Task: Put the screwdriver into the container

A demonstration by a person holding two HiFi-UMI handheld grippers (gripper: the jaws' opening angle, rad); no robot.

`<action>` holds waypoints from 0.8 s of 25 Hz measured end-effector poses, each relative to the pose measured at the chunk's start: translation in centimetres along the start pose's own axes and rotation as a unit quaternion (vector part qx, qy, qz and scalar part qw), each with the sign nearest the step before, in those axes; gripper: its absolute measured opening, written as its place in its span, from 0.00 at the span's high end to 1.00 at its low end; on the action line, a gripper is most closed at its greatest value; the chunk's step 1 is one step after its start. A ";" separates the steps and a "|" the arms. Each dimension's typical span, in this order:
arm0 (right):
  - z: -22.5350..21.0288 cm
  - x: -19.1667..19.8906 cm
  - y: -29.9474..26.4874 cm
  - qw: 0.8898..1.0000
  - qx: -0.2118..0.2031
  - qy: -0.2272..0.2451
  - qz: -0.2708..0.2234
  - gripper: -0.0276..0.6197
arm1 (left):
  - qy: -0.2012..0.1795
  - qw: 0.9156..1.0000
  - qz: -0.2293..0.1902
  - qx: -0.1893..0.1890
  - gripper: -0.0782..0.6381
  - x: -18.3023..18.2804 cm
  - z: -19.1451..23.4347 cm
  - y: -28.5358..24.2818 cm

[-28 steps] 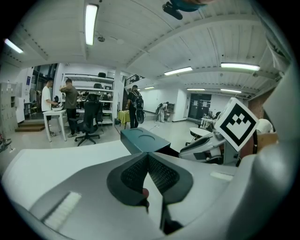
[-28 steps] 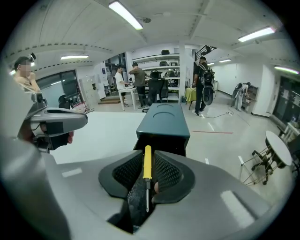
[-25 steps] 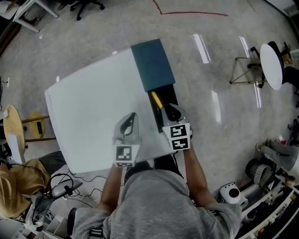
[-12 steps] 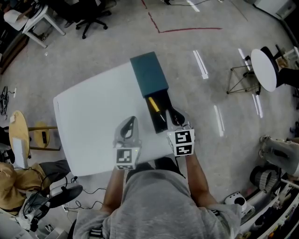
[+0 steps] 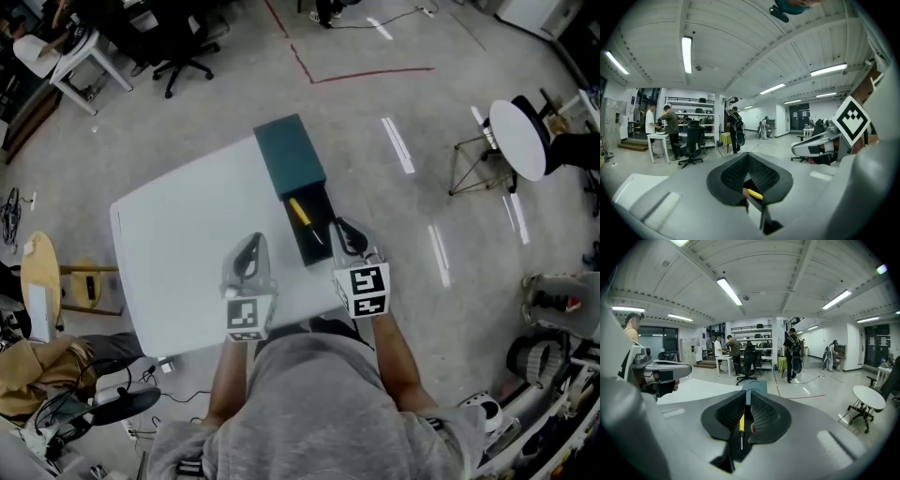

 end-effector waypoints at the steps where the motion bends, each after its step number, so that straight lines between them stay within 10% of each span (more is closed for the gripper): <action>1: 0.0 0.1 0.2 1.000 -0.001 0.001 -0.003 0.90 | -0.001 1.000 -0.003 -0.001 0.87 0.0 -0.2 0.0; 20: 0.4 0.8 3.2 0.999 -0.014 0.007 -0.042 0.95 | -0.001 1.000 -0.019 -0.018 0.87 -0.2 -2.2 2.4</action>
Point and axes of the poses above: the fingertips, and each gripper's own axes: y backward along the fingers, z to its left, x out of its underside, the point moved 10 cm from there along y, backward along the fingers, and after that the axes turned 7 degrees about -y, right-handed, at the moved point
